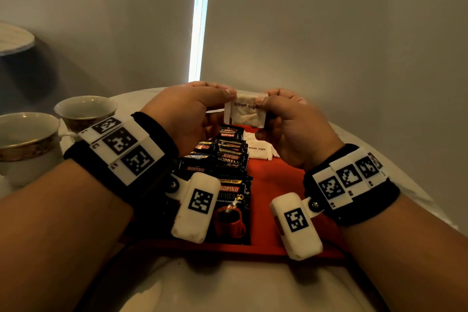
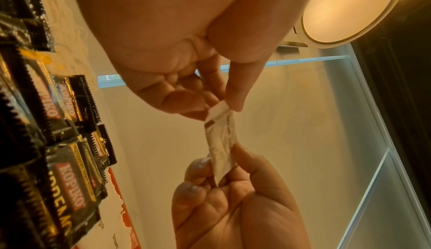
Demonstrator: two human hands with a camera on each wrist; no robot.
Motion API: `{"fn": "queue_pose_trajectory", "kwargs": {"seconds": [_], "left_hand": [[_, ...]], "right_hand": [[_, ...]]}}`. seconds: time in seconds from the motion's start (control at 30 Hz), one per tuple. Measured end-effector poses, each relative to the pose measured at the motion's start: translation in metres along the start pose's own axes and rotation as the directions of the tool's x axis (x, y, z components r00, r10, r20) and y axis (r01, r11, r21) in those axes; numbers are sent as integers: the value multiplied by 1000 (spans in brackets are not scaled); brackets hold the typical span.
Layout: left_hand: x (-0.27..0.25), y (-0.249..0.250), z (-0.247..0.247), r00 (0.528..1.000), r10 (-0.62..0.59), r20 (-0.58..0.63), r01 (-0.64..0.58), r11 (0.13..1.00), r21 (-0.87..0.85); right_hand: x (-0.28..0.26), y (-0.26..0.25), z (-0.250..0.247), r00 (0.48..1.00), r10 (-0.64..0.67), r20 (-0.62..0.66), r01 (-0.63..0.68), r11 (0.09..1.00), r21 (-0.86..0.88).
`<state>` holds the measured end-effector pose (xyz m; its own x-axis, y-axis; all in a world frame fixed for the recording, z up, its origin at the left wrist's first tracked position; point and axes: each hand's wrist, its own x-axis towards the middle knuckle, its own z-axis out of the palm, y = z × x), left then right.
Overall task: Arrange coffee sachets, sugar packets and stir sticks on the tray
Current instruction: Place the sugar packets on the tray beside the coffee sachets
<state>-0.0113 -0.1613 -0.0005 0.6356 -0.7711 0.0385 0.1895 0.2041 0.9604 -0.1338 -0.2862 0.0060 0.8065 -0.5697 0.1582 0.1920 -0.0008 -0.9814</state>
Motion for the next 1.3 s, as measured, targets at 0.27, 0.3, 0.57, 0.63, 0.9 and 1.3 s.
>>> {"fn": "queue_pose_trajectory", "kwargs": {"seconds": [0.27, 0.3, 0.57, 0.63, 0.9, 1.3], "left_hand": [[-1, 1, 1, 999, -32, 6, 32, 999, -11], [-1, 1, 1, 999, -37, 7, 37, 999, -9], [6, 0, -7, 989, -85, -120, 79, 995, -54], [7, 2, -9, 989, -97, -113, 89, 993, -78], [8, 0, -9, 989, -113, -99, 105, 991, -82], [11, -2, -10, 988, -125, -88, 118, 990, -82]], "right_hand": [[3, 0, -3, 1000, 18, 13, -18, 1000, -15], [3, 0, -3, 1000, 22, 16, -22, 1000, -8], [15, -16, -37, 978, -35, -203, 29, 999, -33], [20, -15, -60, 941, -47, -334, 9, 993, -116], [45, 44, -112, 849, 363, -385, -447, 881, -156], [44, 51, -119, 835, 410, -368, -512, 822, -247]]}}
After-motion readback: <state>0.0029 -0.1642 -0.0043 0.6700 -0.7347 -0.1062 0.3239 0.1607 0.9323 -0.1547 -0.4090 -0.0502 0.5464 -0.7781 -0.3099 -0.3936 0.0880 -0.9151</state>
